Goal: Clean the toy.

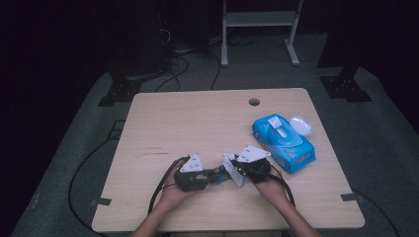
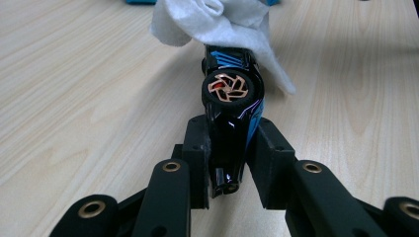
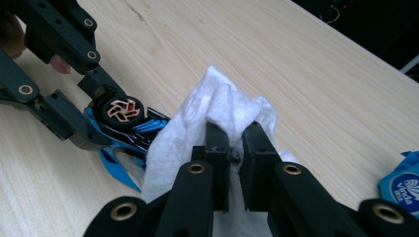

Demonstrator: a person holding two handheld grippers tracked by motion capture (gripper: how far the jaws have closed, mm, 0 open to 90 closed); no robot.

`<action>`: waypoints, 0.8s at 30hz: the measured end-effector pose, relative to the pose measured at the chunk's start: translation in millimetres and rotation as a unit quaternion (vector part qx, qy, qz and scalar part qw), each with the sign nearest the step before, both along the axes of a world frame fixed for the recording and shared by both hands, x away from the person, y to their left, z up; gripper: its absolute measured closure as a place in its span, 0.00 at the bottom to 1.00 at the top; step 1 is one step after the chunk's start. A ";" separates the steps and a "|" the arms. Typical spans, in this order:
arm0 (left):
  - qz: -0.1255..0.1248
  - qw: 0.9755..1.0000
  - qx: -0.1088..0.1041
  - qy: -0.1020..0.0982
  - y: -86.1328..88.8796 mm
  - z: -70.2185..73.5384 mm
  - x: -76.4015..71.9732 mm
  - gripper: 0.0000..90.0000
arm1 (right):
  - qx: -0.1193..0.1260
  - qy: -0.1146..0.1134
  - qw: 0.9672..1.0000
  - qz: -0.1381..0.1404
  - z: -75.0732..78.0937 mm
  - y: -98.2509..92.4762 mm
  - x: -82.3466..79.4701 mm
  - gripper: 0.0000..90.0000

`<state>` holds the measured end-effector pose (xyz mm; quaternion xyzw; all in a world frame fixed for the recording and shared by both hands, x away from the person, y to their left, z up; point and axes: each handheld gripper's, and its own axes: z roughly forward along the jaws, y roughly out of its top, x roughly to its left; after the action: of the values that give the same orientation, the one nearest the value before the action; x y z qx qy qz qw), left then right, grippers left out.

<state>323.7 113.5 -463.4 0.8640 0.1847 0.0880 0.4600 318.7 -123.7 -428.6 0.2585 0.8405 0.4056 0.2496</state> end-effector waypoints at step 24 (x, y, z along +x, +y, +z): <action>0.000 1.000 0.008 -0.001 2.0 1.7 1.2 0.79 | 0.038 0.035 0.999 0.003 -0.4 -1.0 4.6 0.92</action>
<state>324.9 115.5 -461.7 0.8674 0.1837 0.0899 0.4537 323.3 -124.7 -429.0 0.2797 0.8334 0.4284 0.2088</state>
